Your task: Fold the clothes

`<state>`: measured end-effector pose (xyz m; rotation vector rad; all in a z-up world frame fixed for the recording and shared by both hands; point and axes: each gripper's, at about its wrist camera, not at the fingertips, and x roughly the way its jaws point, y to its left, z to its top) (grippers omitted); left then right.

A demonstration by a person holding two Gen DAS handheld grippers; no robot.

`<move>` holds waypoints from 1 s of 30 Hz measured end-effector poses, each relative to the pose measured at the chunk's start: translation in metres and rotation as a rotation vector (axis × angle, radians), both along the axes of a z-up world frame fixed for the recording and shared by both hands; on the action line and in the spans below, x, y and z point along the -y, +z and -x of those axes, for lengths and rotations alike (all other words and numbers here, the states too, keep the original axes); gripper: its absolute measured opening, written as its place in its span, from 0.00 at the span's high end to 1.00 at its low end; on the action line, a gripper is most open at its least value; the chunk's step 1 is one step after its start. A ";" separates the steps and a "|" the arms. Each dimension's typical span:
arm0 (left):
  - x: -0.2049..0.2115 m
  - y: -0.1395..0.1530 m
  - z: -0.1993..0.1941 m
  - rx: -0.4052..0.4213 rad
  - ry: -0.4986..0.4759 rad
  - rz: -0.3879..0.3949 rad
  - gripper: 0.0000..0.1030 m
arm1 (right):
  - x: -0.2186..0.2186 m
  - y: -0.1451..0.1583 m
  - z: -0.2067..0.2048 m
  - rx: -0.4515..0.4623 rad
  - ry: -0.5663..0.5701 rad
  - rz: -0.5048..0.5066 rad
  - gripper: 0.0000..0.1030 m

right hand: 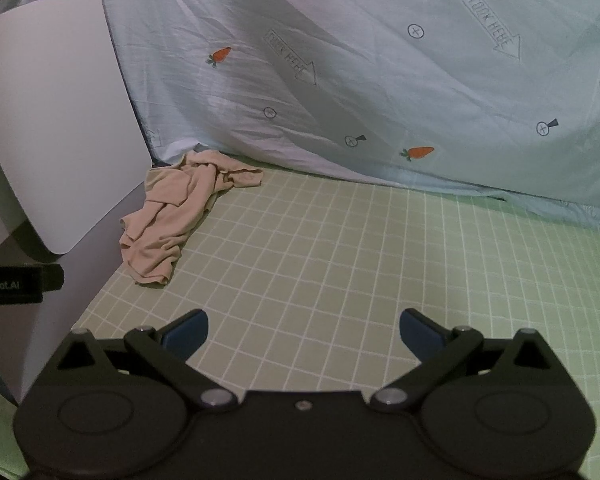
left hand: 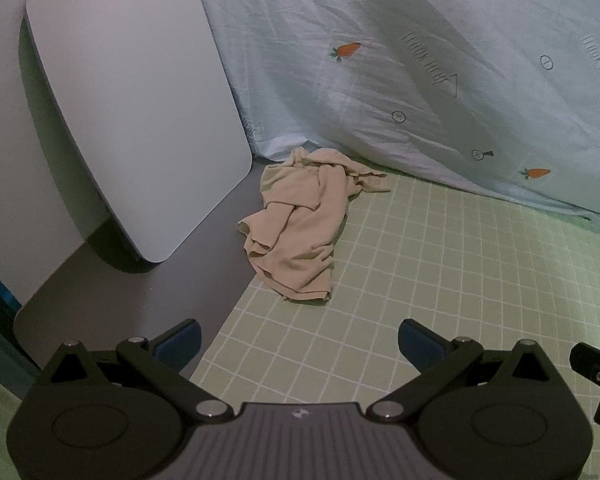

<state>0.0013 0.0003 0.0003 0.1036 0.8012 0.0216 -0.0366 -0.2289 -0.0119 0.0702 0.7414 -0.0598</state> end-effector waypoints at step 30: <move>-0.003 -0.011 -0.030 -0.044 -0.007 0.015 0.00 | -0.006 -0.011 -0.024 -0.031 0.001 0.013 0.00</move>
